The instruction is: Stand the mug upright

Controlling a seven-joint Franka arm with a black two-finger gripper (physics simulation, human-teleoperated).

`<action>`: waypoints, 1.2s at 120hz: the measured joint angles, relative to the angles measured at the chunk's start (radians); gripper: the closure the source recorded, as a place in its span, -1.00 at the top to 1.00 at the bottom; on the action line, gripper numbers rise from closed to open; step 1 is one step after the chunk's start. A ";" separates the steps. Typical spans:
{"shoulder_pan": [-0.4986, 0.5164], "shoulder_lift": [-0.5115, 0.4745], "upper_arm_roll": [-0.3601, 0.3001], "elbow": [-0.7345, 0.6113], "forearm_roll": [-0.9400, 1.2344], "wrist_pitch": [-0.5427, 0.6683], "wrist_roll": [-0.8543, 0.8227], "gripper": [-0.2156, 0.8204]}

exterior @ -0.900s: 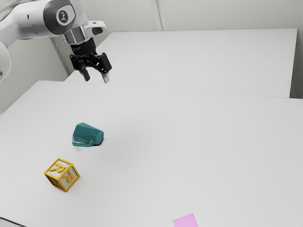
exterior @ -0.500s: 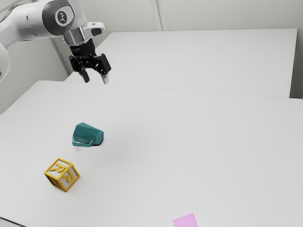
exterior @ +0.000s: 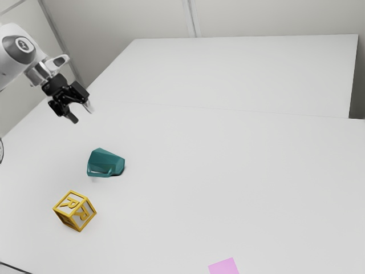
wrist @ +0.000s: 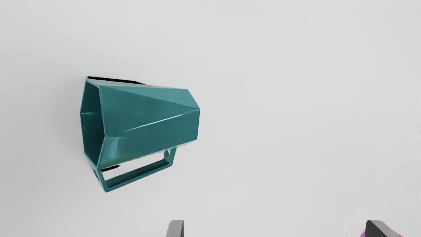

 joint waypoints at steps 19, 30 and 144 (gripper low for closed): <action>0.097 0.105 0.000 0.005 -0.096 -0.009 0.126 0.58; 0.141 0.172 -0.001 0.012 -0.142 -0.009 0.196 0.58; 0.195 0.301 -0.034 -0.095 -0.432 -0.077 0.456 -0.31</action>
